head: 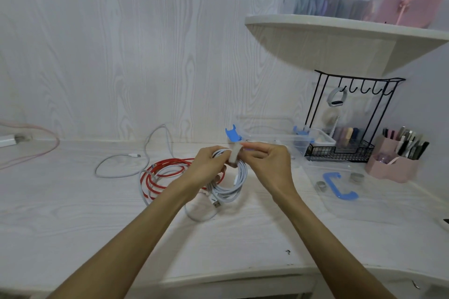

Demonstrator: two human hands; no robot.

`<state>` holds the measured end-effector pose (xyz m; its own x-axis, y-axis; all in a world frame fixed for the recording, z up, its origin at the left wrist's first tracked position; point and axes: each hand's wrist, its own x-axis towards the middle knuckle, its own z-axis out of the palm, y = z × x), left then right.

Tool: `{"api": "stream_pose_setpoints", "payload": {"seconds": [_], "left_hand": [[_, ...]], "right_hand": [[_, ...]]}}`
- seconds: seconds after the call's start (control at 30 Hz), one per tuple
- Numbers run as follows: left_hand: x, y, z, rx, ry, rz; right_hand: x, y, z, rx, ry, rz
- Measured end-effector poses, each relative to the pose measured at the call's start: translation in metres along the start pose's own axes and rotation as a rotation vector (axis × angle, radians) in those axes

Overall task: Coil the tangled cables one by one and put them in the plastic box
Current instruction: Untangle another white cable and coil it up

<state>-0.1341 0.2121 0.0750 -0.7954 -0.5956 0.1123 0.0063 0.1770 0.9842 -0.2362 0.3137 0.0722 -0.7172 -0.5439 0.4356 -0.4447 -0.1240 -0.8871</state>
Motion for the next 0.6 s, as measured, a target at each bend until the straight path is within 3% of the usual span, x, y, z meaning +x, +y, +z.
{"api": "stream_pose_setpoints", "payload": {"seconds": [0.2, 0.5, 0.6], "left_hand": [[-0.001, 0.001, 0.004, -0.027, 0.061, 0.030], [-0.001, 0.000, 0.011, -0.149, 0.086, -0.080], [-0.001, 0.000, 0.014, -0.171, 0.079, -0.089]], "right_hand": [[-0.012, 0.004, 0.001, -0.029, 0.000, -0.218], [-0.013, 0.007, 0.000, -0.121, -0.027, -0.255], [-0.012, 0.007, 0.002, -0.263, 0.000, -0.358]]}}
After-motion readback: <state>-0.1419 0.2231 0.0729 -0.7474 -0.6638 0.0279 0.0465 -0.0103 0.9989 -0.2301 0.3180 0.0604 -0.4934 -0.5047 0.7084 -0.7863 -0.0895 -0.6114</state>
